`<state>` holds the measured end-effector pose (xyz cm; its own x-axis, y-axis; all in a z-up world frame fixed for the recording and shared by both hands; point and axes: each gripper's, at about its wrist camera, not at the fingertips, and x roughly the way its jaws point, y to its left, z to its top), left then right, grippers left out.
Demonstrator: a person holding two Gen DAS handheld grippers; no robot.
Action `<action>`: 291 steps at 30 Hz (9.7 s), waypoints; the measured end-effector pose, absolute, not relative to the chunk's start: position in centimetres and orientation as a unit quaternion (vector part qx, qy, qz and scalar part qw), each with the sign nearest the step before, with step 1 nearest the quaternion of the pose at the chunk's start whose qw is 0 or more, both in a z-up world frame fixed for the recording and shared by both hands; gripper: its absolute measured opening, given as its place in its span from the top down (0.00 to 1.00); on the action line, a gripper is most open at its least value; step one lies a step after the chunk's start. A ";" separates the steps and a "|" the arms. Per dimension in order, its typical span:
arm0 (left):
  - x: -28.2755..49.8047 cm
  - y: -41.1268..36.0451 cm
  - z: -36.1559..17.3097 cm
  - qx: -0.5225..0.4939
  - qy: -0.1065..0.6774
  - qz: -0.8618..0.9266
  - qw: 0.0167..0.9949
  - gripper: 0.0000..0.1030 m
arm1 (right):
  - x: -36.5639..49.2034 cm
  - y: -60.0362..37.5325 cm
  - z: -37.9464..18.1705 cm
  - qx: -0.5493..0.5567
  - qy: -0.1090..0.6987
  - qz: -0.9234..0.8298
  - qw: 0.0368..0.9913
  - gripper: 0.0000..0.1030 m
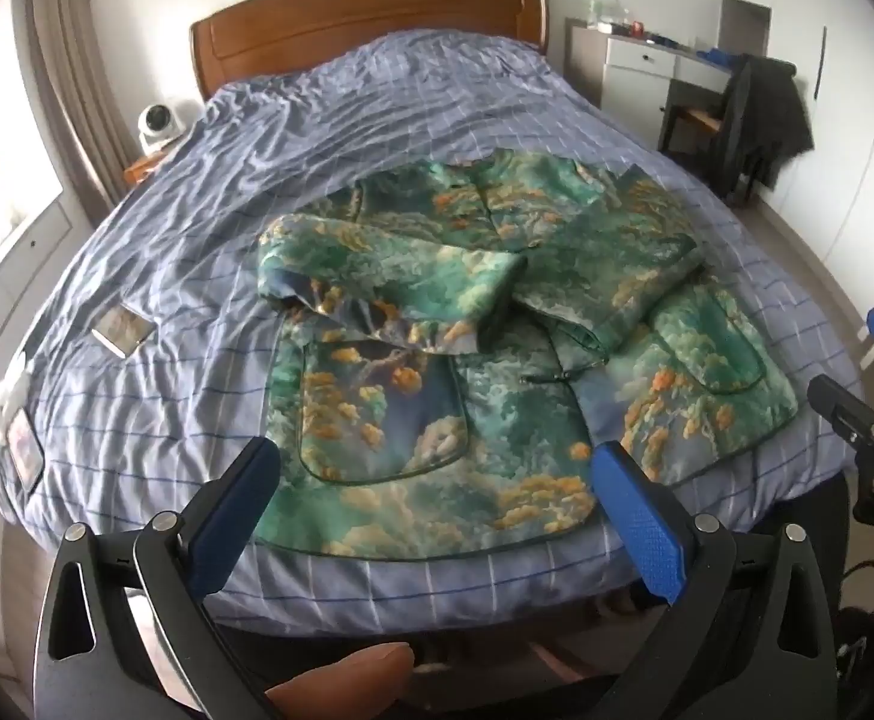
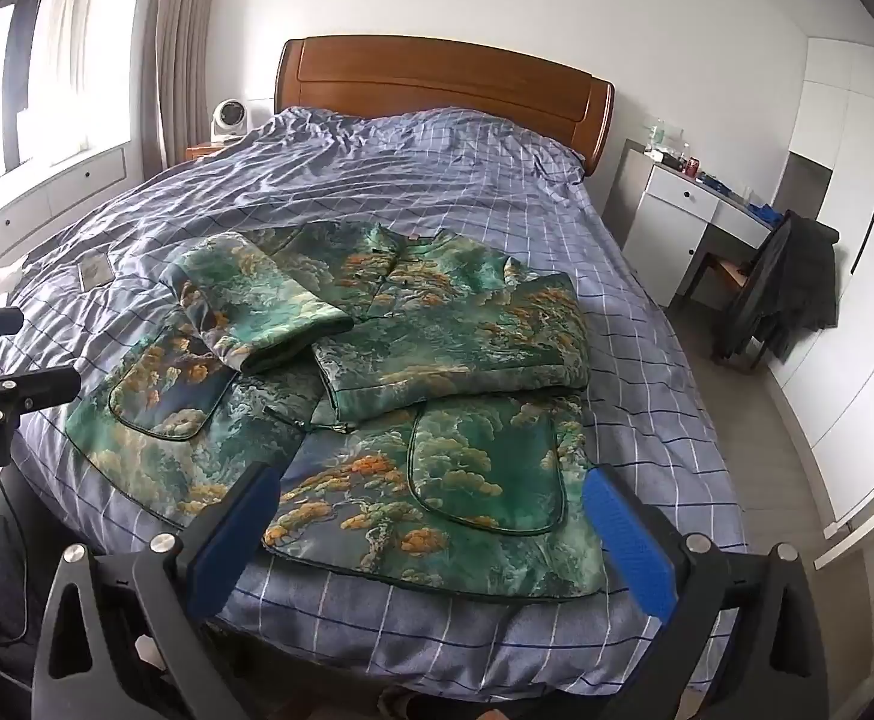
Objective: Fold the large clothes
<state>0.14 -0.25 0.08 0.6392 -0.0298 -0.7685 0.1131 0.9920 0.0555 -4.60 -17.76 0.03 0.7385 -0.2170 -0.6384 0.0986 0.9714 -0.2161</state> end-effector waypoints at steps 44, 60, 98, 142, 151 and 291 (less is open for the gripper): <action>0.2 -0.7 -0.7 0.060 0.433 -0.041 0.898 0.00 | -4.4 -17.6 -0.5 -0.084 0.358 -0.083 0.926 0.00; 0.2 -0.8 -0.8 0.062 0.433 -0.040 0.898 0.00 | -4.3 -17.5 -0.5 -0.084 0.359 -0.083 0.926 0.00; 0.1 -0.7 -0.7 0.066 0.433 -0.038 0.898 0.00 | -4.4 -17.3 -0.9 -0.087 0.361 -0.083 0.925 0.00; -0.9 0.6 -0.8 0.069 0.432 -0.041 0.898 0.00 | -4.5 -17.2 -0.2 -0.116 0.335 -0.078 0.932 0.00; 0.1 0.7 -1.1 0.053 0.437 -0.044 0.897 0.00 | -2.5 -18.5 0.7 -0.140 0.295 0.028 0.945 0.00; 13.6 12.8 -8.6 -0.040 0.425 -0.033 0.904 0.22 | -4.1 -32.3 -6.3 0.031 0.401 -0.066 0.913 0.58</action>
<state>13.57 12.83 -8.63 0.6366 -0.0936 -0.7655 0.0254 0.9946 -0.1005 -4.11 -32.32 -6.28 0.6697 -0.0948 -0.7366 0.1451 0.9894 0.0045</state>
